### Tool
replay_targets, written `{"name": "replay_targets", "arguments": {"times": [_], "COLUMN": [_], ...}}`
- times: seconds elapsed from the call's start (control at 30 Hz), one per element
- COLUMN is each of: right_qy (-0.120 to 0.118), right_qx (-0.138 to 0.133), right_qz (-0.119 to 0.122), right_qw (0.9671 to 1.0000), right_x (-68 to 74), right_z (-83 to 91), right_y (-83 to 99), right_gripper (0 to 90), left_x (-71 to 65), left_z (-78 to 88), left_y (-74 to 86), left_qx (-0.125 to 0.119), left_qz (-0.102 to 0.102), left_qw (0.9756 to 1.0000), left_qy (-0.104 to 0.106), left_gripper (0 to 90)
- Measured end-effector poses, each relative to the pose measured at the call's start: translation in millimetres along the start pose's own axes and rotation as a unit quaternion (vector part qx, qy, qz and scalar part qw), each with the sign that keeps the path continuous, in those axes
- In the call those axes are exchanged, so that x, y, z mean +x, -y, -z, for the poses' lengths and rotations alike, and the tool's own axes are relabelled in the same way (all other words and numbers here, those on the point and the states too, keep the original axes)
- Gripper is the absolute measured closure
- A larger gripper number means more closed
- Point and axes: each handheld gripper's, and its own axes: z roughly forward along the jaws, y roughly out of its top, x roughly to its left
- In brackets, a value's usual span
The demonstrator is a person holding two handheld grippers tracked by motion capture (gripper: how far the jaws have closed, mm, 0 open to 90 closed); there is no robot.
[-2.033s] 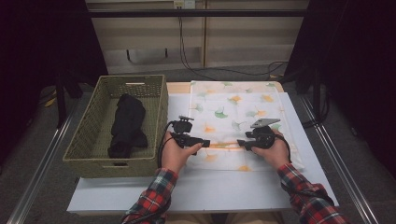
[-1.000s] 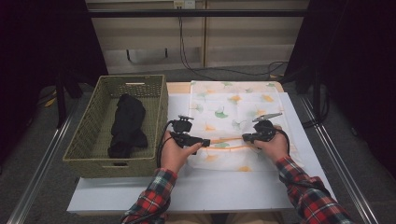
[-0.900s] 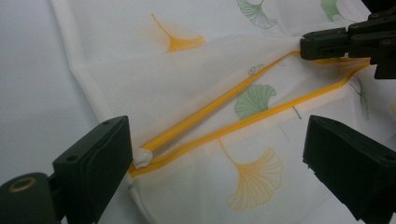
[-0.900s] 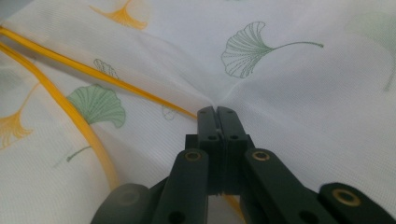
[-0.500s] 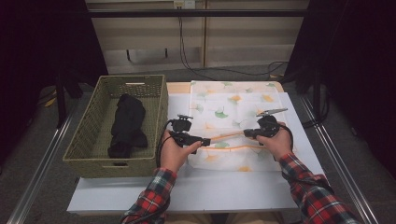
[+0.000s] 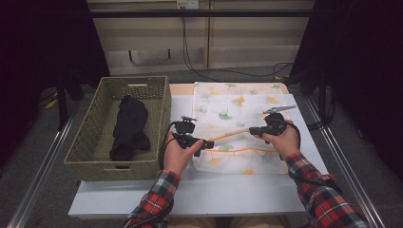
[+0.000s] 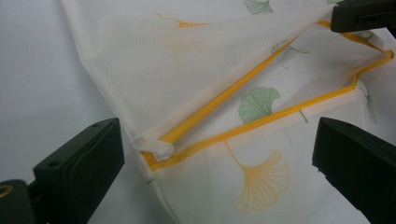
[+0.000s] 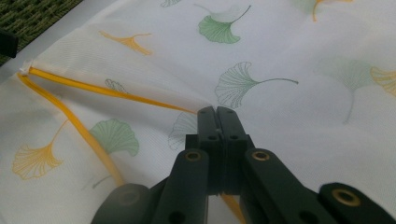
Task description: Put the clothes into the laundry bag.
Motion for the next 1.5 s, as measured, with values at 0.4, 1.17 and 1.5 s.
{"name": "replay_targets", "arguments": {"times": [0.4, 1.17, 1.5], "right_qy": [0.004, 0.004, 0.005], "right_qx": [-0.006, -0.023, -0.03], "right_qz": [-0.003, 0.01, 0.009], "right_qw": [1.0, 0.9997, 0.9995], "right_x": [-1.9, -1.0, -0.7], "right_z": [7.6, 16.6, 21.4], "right_y": [-8.6, -24.0, -32.6], "right_gripper": [90.0, 90.0, 90.0], "left_x": [0.3, 0.2, 0.4], "left_z": [-1.4, -2.3, -2.3], "left_y": [-0.6, -0.4, -0.6], "left_qx": [0.0, 0.003, 0.003], "left_qz": [0.001, -0.001, -0.001], "left_qw": [1.0, 1.0, 1.0], "left_qy": [0.0, 0.004, 0.007], "left_gripper": [1.8, 1.9, 2.0]}}
